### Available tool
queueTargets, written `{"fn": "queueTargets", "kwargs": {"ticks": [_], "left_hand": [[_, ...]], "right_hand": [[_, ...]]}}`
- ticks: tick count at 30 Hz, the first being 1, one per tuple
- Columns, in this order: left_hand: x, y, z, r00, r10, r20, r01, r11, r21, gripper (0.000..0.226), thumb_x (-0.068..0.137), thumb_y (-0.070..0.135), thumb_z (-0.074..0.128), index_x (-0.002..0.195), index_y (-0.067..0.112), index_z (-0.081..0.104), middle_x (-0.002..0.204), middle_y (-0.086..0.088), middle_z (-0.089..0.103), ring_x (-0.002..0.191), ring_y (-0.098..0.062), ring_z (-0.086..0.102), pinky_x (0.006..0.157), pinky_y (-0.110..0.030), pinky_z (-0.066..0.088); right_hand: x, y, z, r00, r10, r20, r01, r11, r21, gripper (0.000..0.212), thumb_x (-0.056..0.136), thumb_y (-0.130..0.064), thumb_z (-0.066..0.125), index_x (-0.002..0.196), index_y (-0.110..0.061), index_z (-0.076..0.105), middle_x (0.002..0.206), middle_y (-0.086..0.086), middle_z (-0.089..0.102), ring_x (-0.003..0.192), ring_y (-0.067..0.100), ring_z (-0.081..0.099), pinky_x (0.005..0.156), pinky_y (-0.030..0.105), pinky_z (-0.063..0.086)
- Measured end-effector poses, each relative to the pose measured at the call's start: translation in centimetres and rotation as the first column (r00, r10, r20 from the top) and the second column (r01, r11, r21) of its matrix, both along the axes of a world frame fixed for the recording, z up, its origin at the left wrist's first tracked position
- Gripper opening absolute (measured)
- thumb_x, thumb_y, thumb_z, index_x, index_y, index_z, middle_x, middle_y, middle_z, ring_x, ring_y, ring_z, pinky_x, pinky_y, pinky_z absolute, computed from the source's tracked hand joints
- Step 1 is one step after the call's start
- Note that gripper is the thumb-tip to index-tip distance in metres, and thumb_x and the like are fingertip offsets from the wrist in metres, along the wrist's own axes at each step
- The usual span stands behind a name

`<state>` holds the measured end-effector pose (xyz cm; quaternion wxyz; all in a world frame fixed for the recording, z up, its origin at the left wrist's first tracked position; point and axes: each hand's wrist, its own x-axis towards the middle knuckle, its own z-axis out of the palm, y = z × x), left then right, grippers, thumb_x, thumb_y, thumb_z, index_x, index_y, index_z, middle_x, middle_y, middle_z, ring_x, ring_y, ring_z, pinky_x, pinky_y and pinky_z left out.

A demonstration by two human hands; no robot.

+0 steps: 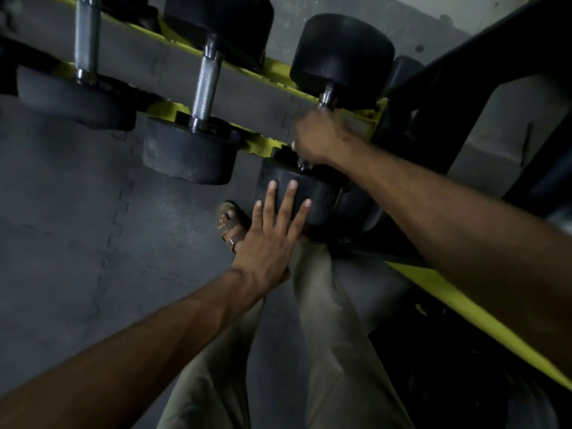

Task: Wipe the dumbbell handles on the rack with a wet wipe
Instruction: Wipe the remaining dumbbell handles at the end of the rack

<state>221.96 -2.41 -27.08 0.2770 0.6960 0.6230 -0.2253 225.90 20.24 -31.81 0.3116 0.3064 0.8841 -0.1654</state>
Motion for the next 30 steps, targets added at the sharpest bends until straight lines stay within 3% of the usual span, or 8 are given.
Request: {"fn": "queueTargets", "kwargs": {"ticks": [2,5,8,11,14,19,26,30], "left_hand": [[-0.1,0.0,0.0,1.0,0.004,0.01,-0.004,1.0,0.011,0.106,0.102,0.035,0.052,0.156,0.007,-0.035,0.154,-0.032,-0.047,0.148,-0.059,-0.028,0.127,-0.064,0.01],[-0.1,0.0,-0.1,1.0,0.004,0.003,-0.004,1.0,0.007,0.113,0.1,0.041,0.057,0.156,0.007,-0.035,0.154,-0.032,-0.047,0.148,-0.059,-0.027,0.128,-0.064,0.01],[-0.1,0.0,-0.2,1.0,0.002,0.002,-0.002,1.0,-0.013,0.122,0.095,0.047,0.063,0.157,0.008,-0.034,0.153,-0.031,-0.048,0.149,-0.059,-0.027,0.128,-0.063,0.01],[-0.1,0.1,-0.1,1.0,0.017,0.022,-0.017,0.999,-0.029,0.126,0.092,0.048,0.068,0.158,0.009,-0.033,0.153,-0.03,-0.049,0.149,-0.057,-0.029,0.128,-0.064,0.009],[-0.1,0.1,-0.1,0.999,0.02,0.032,-0.019,1.0,-0.019,0.123,0.094,0.045,0.066,0.158,0.009,-0.032,0.154,-0.03,-0.048,0.149,-0.058,-0.028,0.127,-0.064,0.01],[-0.4,-0.1,-0.5,1.0,-0.012,0.026,0.012,1.0,-0.001,0.118,0.095,0.042,0.062,0.159,0.008,-0.031,0.156,-0.032,-0.045,0.149,-0.06,-0.025,0.126,-0.064,0.015],[-0.8,0.3,0.0,0.998,-0.04,0.04,0.041,0.999,-0.01,0.121,0.095,0.043,0.064,0.157,0.01,-0.034,0.155,-0.031,-0.046,0.148,-0.059,-0.027,0.126,-0.064,0.014],[-0.6,0.1,-0.3,0.999,-0.029,0.044,0.029,1.0,0.002,0.11,0.099,0.035,0.055,0.156,0.01,-0.035,0.155,-0.032,-0.046,0.148,-0.06,-0.027,0.126,-0.064,0.014]], "right_hand": [[-1.0,0.1,1.1,0.979,0.149,0.136,-0.123,0.975,-0.184,0.027,0.1,-0.033,0.051,0.097,-0.013,0.069,0.089,0.006,0.071,0.075,0.023,0.068,0.059,0.028,0.046],[-1.5,1.5,1.4,0.974,0.126,0.19,-0.127,0.992,-0.004,0.029,0.102,-0.03,0.052,0.12,-0.014,0.067,0.125,0.01,0.067,0.114,0.031,0.065,0.08,0.037,0.046],[-1.8,0.0,0.7,0.978,0.092,0.189,-0.083,0.995,-0.059,0.026,0.1,-0.027,0.052,0.116,-0.012,0.065,0.128,0.014,0.065,0.112,0.033,0.062,0.087,0.04,0.049],[0.2,-1.0,0.2,0.995,0.102,-0.001,-0.1,0.974,-0.201,0.025,0.096,-0.029,0.052,0.108,-0.014,0.069,0.115,0.013,0.069,0.106,0.034,0.064,0.087,0.04,0.053],[3.5,-0.6,-0.1,0.96,0.016,-0.278,-0.052,0.991,-0.125,0.016,0.091,-0.025,0.058,0.096,-0.027,0.074,0.106,0.001,0.068,0.102,0.029,0.066,0.079,0.04,0.056],[5.7,0.5,-2.9,0.716,-0.273,-0.642,0.22,0.962,-0.163,0.023,0.094,-0.031,0.054,0.093,-0.018,0.072,0.113,0.0,0.064,0.099,0.021,0.065,0.078,0.042,0.056],[6.9,-6.6,-2.2,0.355,-0.663,-0.659,0.684,0.664,-0.301,0.016,0.093,-0.012,0.059,0.098,-0.012,0.074,0.13,-0.006,0.067,0.12,0.012,0.064,0.102,0.027,0.05],[5.8,-7.3,-3.1,-0.027,-0.926,-0.376,0.799,0.206,-0.564,0.011,0.09,-0.032,0.059,0.093,-0.03,0.069,0.089,-0.01,0.07,0.082,0.009,0.066,0.074,0.034,0.057]]}}
